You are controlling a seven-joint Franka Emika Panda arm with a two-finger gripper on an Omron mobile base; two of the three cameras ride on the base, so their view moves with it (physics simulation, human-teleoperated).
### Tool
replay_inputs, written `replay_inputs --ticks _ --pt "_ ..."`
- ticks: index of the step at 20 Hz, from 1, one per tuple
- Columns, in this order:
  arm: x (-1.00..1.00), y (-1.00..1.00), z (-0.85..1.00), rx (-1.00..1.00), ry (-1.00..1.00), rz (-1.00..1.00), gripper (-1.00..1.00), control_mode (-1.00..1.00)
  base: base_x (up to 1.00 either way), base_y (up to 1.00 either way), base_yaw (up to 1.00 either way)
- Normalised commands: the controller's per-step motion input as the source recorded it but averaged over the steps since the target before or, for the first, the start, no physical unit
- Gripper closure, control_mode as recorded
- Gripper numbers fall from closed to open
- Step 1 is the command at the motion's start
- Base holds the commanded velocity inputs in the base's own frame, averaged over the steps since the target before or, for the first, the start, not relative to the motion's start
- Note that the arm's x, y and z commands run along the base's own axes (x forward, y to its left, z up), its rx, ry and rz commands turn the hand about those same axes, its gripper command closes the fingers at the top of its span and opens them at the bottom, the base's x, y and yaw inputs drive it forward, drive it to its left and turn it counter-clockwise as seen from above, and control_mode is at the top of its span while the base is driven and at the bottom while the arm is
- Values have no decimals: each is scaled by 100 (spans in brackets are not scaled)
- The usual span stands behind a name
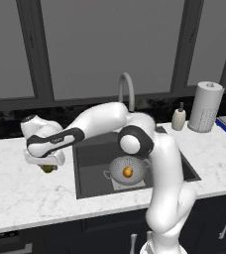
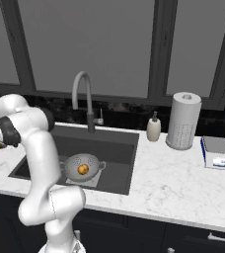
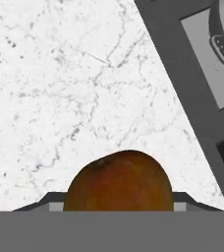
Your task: Put the colander in the sink, put the peach, mango in the colander, and turn on the sink faucet and pour water over the colander.
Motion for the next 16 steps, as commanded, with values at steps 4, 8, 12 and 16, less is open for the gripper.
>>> replay_inputs --ticks 4,8,12,16 --pt "-21 -100 25 9 -2 0 100 -100 0 0 0" --pt "-4 -100 22 12 0 0 100 -100 0 0 0" --pt "-3 -100 14 9 0 0 100 -100 0 0 0" --pt "-2 -100 2 5 0 0 100 -100 0 0 0"
